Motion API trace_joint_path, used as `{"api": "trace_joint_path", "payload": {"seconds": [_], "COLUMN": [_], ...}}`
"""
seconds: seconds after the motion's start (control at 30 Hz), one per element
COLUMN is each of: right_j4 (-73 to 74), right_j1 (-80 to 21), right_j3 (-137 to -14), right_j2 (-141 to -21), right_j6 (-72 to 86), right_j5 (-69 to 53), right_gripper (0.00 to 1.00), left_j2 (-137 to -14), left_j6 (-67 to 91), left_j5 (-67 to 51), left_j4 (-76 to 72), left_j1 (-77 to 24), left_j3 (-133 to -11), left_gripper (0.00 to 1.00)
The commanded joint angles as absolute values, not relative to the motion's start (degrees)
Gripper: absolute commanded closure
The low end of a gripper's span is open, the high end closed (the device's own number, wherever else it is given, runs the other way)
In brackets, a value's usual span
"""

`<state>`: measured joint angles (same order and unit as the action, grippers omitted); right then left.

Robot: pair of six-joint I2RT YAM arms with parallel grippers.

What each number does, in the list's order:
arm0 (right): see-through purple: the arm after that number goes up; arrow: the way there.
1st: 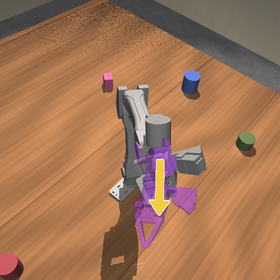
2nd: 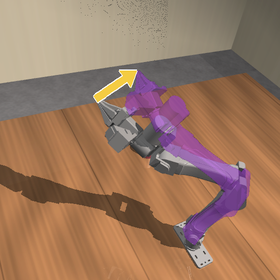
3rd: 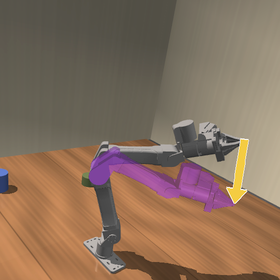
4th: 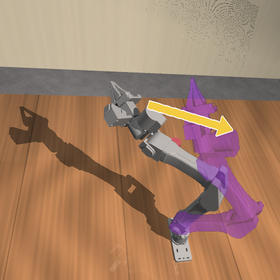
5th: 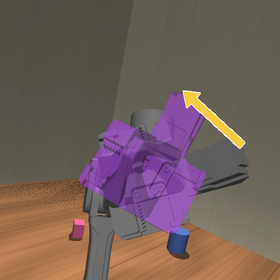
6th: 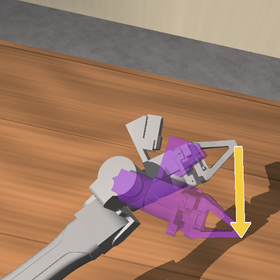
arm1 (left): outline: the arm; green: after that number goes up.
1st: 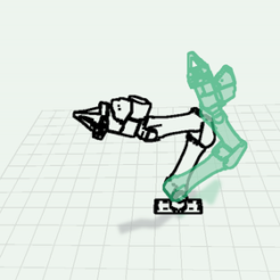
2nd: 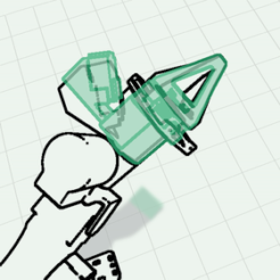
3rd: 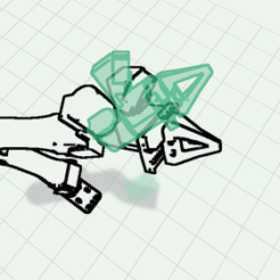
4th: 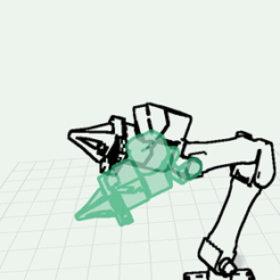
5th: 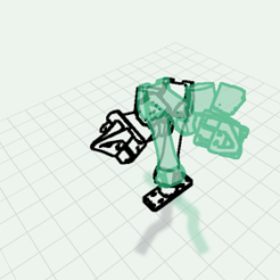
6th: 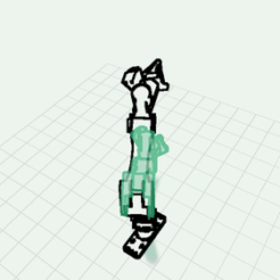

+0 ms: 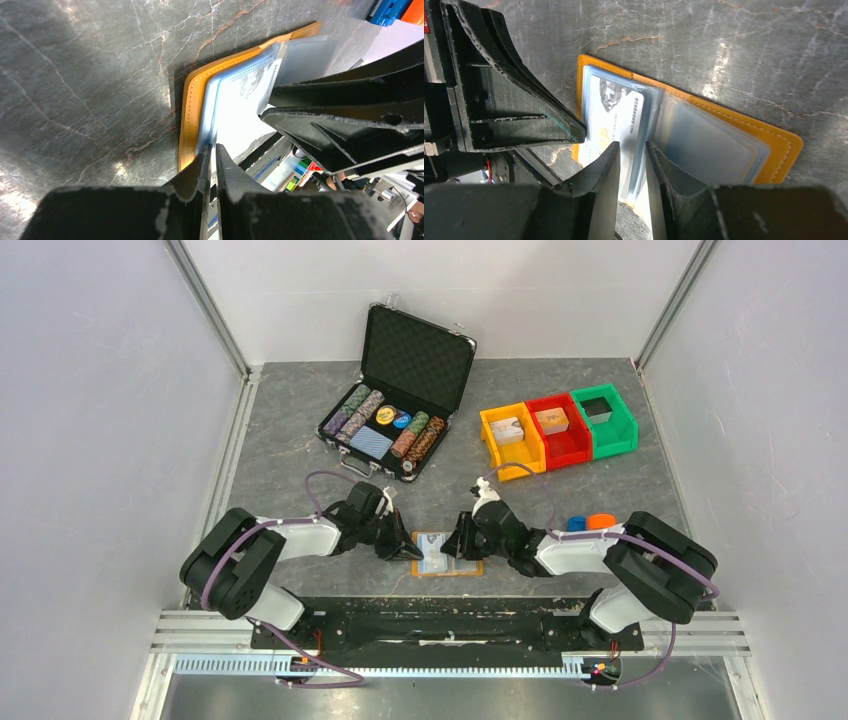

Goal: Take the credit cards out of the card holder
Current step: Remove the credit card from the card holder.

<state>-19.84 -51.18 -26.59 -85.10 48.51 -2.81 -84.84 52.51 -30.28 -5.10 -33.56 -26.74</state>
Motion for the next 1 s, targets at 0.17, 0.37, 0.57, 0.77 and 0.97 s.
{"api": "trace_joint_path", "payload": {"seconds": [0.17,0.37,0.57,0.77,0.97], "right_j4": [-34.5,-39.4,-40.2,-41.4,-52.8], "right_j1": [-49.4,-48.6,-48.6,-48.5,-47.3], "right_j3": [-20.6,-19.9,-20.7,-20.7,-18.1], "right_j2": [-84.9,-85.5,-87.4,-89.0,-90.8], "right_j6": [50.2,51.1,51.5,51.7,55.0], "right_j5": [-9.4,-13.0,-14.9,-16.4,-21.4], "right_gripper": [0.85,0.87,0.82,0.84,1.0], "left_j2": [-86.9,-87.0,-87.3,-87.5,-88.3], "left_j6": [49.0,49.2,49.3,49.4,49.7], "left_j5": [-29.3,-29.8,-30.2,-30.7,-31.1], "left_j4": [-5.7,-6.1,-6.1,-6.0,-6.0], "left_j1": [-33.5,-33.5,-33.5,-33.6,-33.6], "left_j3": [-25.6,-25.7,-25.7,-25.6,-25.6], "left_gripper": [0.86,0.85,0.85,0.85,0.85]}}
